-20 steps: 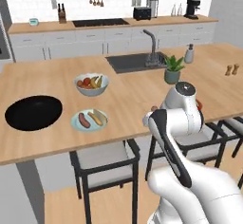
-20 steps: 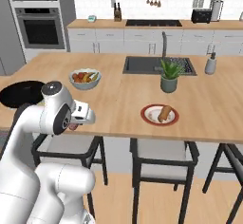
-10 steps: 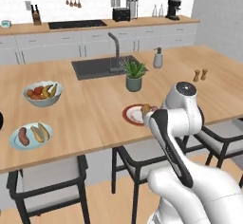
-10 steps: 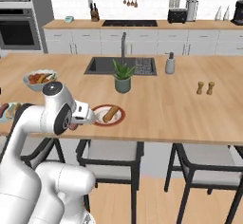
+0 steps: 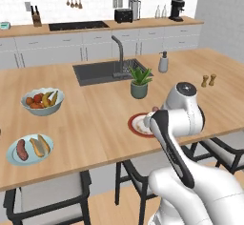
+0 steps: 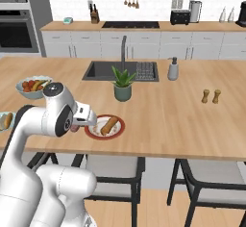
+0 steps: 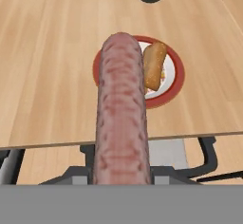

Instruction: Place one bun and one sausage from the bowl on each plate.

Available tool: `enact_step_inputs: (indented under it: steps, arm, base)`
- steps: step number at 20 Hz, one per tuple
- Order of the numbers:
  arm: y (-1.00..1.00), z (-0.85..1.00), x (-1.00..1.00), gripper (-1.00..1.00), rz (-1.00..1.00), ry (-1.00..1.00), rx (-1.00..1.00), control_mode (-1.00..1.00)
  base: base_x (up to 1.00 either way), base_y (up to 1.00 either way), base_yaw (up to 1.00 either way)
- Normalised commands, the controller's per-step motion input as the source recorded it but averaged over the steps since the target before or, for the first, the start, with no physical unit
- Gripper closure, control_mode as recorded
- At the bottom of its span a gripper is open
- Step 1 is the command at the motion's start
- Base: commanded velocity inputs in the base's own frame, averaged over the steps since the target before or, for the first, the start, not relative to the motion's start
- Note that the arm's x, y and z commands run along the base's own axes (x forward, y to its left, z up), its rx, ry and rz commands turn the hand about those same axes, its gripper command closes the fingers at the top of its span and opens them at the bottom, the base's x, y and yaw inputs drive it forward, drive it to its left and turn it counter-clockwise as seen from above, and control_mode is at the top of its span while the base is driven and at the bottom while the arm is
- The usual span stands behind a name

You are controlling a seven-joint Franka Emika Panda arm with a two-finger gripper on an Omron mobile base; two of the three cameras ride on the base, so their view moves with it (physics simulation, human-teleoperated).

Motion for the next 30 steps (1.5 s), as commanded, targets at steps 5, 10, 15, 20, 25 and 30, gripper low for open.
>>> enact_step_inputs:
  steps: [5, 10, 15, 20, 25, 30]
  arm:
    - [0.00, 0.00, 0.00, 1.00, 0.00, 0.00, 0.00, 1.00]
    - [0.00, 0.00, 0.00, 1.00, 0.00, 0.00, 0.00, 1.00]
    - [0.01, 0.01, 0.70, 1.00, -0.16, -0.08, 0.00, -1.00]
    - [0.02, -0.04, 0.98, 1.00, -0.15, 0.00, 0.01, -1.00]
    - [-0.05, -0.08, 0.67, 1.00, -0.05, 0.24, 0.09, -1.00]
    - [0.04, -0.09, 0.33, 1.00, -0.25, 0.26, 0.11, -1.00]
  base:
    - [0.40, 0.20, 0.00]
    - [0.04, 0.00, 0.00]
    - [0.00, 0.00, 0.00]
    - [0.00, 0.00, 0.00]
    - [0.00, 0.00, 0.00]
    - [0.00, 0.00, 0.00]
